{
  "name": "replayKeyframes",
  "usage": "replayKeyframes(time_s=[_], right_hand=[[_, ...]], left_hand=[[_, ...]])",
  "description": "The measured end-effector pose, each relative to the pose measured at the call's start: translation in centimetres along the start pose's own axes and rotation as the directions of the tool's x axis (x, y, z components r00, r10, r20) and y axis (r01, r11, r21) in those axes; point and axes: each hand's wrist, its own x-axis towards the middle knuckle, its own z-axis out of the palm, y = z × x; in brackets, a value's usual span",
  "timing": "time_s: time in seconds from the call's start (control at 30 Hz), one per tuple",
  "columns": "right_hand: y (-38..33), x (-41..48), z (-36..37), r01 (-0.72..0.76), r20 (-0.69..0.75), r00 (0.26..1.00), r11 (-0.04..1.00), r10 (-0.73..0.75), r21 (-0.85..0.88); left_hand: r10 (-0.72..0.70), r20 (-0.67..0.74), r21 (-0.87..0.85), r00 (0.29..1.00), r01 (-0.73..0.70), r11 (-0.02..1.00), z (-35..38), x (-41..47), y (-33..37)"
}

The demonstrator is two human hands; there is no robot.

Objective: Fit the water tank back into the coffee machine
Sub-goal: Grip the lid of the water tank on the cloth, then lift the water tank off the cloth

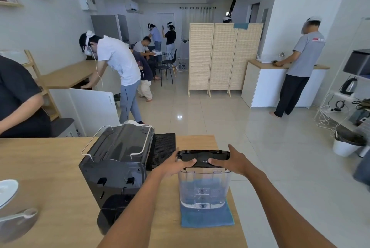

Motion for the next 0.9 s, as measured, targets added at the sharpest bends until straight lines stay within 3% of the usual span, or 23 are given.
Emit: replayKeyframes(time_s=[0.43, 0.9], right_hand=[[0.6, -1.3, 1.0, 0.090, -0.094, 0.992, 0.991, -0.081, 0.094], [3.1, -1.3, 3.5, 0.304, -0.310, 0.918, 0.940, -0.246, 0.155]], left_hand=[[0.220, -0.171, -0.022, 0.960, -0.227, 0.974, 0.7, -0.9, -0.7], [0.428, -0.397, -0.007, 0.812, -0.469, 0.883, 2.5, -0.4, -2.9]])
